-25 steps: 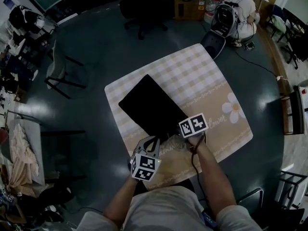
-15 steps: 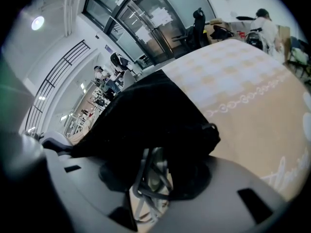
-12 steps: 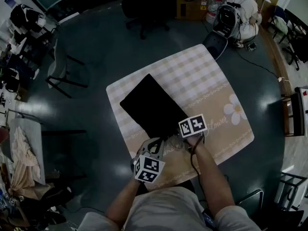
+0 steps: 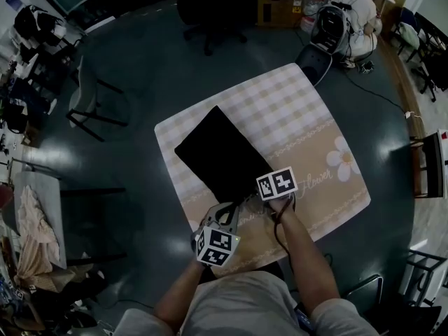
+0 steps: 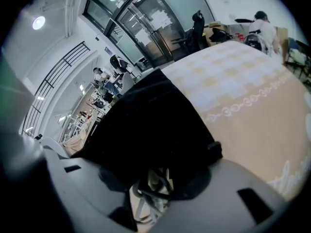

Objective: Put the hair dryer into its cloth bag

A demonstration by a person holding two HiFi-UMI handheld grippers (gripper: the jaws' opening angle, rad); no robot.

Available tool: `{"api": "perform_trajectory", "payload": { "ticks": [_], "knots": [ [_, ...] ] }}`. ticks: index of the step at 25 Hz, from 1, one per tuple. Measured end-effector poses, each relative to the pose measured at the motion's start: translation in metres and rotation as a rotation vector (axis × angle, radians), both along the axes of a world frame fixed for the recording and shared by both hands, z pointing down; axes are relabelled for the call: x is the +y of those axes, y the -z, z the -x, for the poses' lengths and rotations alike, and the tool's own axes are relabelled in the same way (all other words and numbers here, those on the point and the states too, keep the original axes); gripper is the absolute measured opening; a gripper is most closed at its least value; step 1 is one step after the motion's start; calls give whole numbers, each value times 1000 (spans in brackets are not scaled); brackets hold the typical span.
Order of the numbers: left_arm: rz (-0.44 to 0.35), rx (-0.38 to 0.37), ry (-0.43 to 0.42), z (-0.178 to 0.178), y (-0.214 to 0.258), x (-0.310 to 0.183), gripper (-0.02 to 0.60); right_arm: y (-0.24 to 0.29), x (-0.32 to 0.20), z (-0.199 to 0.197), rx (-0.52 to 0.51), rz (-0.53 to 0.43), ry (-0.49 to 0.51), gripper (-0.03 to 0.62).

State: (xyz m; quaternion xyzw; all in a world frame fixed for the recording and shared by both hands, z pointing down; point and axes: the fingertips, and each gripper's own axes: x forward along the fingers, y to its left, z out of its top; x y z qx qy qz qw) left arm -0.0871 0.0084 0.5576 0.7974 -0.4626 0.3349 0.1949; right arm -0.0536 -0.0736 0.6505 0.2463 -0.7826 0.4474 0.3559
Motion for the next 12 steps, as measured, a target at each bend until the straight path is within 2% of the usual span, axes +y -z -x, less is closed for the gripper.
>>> {"api": "perform_trajectory", "payload": {
  "ticks": [12],
  "knots": [
    [7, 2, 18, 4, -4, -2, 15, 2, -9, 10, -33, -22, -38, 183]
  ]
}}
